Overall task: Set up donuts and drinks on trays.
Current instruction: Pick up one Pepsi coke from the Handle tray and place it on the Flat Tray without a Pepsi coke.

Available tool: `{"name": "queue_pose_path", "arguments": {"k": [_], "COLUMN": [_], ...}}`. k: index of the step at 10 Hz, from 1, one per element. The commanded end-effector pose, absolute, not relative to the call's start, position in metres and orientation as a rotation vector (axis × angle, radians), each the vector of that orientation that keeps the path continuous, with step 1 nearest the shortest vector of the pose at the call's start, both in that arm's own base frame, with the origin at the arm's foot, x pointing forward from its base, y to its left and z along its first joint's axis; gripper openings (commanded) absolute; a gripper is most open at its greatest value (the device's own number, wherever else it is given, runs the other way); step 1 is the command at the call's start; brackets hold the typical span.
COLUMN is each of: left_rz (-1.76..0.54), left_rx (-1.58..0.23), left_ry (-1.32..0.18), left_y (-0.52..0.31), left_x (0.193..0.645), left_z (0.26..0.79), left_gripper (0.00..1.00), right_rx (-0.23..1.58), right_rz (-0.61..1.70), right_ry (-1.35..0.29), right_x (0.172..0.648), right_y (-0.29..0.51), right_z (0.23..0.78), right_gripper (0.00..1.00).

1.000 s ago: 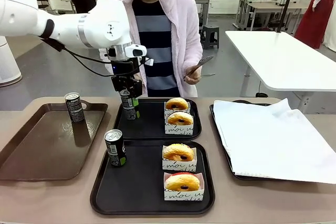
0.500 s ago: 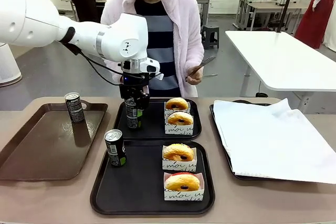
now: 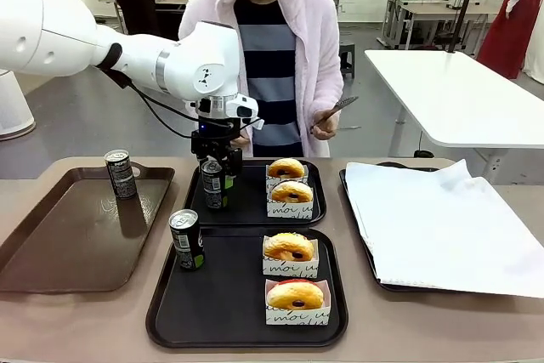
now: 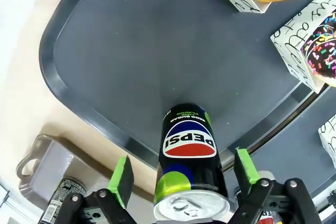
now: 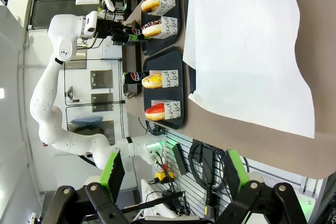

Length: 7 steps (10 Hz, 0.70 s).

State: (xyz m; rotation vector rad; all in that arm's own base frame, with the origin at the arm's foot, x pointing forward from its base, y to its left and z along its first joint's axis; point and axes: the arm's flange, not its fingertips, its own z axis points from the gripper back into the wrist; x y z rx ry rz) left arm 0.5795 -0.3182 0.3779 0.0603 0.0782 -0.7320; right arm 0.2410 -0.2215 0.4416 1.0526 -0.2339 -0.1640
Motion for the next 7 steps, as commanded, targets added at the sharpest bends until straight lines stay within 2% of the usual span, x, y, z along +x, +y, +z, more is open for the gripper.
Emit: {"name": "queue_pose_path", "arguments": {"k": [1, 4, 7], "left_rz": [-0.729, -0.740, -0.777], "left_rx": [0.052, 0.015, -0.062], "left_ry": [0.071, 0.046, -0.056], "left_y": [-0.312, -0.301, -0.269], "left_x": [0.579, 0.566, 0.504], "left_z": [0.387, 0.421, 0.481], "left_gripper": [1.00, 1.00, 1.00], "right_rx": [1.073, 1.073, 1.073], "right_rz": [-0.152, -0.152, -0.152], "right_ry": [-0.257, -0.257, -0.257], "right_x": [0.242, 0.242, 0.242], "right_y": [-0.222, -0.222, -0.222], "right_z": [0.442, 0.442, 0.442], "right_gripper": [1.00, 1.00, 1.00]}}
